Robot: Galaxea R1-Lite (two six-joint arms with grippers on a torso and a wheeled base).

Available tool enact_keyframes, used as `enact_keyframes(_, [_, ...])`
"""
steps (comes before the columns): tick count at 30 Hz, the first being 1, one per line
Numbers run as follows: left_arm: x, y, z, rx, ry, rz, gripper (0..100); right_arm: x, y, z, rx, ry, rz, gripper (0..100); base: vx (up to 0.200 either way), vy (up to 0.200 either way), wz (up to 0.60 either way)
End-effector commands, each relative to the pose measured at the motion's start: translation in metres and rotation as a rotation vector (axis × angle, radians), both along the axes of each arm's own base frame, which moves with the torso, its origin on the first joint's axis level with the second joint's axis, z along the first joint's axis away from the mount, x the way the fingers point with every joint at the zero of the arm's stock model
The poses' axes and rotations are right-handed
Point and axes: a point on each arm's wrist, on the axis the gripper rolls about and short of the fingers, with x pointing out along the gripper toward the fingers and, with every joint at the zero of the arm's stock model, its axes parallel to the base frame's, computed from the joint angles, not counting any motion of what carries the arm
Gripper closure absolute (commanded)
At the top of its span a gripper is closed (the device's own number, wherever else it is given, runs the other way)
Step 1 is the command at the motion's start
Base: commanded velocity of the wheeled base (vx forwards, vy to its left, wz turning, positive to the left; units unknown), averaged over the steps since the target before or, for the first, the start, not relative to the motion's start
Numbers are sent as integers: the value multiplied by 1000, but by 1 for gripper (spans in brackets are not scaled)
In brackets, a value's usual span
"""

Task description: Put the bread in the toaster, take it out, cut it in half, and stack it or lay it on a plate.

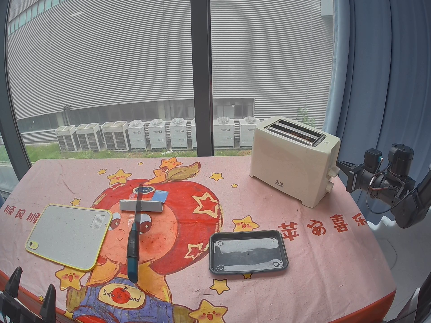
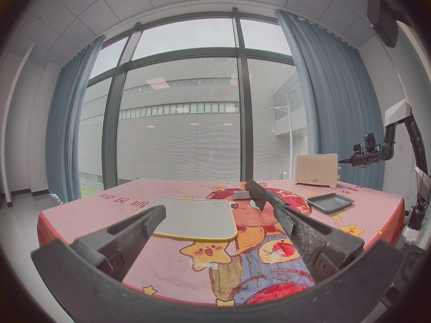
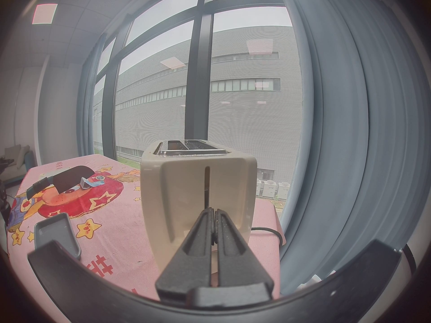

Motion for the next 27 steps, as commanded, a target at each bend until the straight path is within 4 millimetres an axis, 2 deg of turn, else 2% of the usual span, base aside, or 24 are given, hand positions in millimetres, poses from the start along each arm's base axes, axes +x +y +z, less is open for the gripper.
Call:
enact_keyframes(1, [0, 0, -5, 0, 3, 0, 0, -4, 0, 7, 0, -20, -1, 100, 0, 0, 0])
enact_keyframes(19, [0, 0, -5, -1, 3, 0, 0, -21, -2, 31, 0, -84, -3, 100, 0, 0, 0])
enact_keyframes(27, [0, 0, -5, 0, 3, 0, 0, -40, -3, 49, -6, -61, -7, 100, 0, 0, 0])
